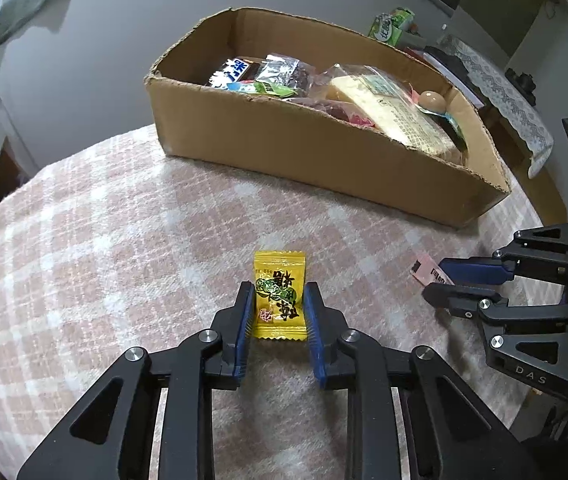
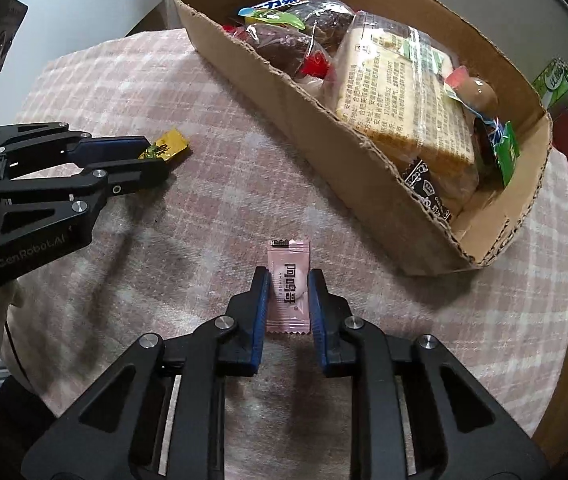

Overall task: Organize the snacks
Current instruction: 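Carry the yellow packet and pink bar over the box with both grippers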

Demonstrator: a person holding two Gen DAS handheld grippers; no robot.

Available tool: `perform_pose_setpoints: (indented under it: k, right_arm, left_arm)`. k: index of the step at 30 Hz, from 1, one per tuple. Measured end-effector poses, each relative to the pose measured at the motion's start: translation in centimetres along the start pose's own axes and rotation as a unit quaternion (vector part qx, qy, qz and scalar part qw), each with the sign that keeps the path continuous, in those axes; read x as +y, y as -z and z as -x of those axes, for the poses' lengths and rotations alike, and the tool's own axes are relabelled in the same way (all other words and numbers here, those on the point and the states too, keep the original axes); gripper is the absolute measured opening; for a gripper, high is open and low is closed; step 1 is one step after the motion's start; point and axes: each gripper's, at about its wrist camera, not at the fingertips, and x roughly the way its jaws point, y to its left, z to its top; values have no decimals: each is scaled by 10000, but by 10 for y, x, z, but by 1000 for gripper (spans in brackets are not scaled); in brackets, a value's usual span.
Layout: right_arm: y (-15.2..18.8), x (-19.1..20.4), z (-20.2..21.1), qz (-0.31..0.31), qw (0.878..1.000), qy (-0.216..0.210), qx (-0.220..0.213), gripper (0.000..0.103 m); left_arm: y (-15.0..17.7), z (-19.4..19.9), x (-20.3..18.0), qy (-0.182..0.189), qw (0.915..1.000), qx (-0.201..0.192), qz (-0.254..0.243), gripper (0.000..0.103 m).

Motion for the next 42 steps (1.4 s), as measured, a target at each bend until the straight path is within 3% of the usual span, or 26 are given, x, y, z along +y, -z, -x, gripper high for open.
perform_pose_setpoints:
  k: [8,17,30,42]
  right_arm:
    - [3,0,20,-83,9997,-174,-155,20]
    - [-4,-8,63,-169,9979,-368,-495,20]
    - [-38,-38,121,-297,9933,-269,-1087,20]
    - [-74,-72,126,-535,9909,-79,-1235,20]
  left_arm:
    - [8,15,8,24,9997,-27,254,23]
    - [-5,52,9,36,9987,-343,381,23]
    - [-61,83,-2,65,9952,-916,344,23]
    - [-106,74,-14,75,9939,-1085,186,23]
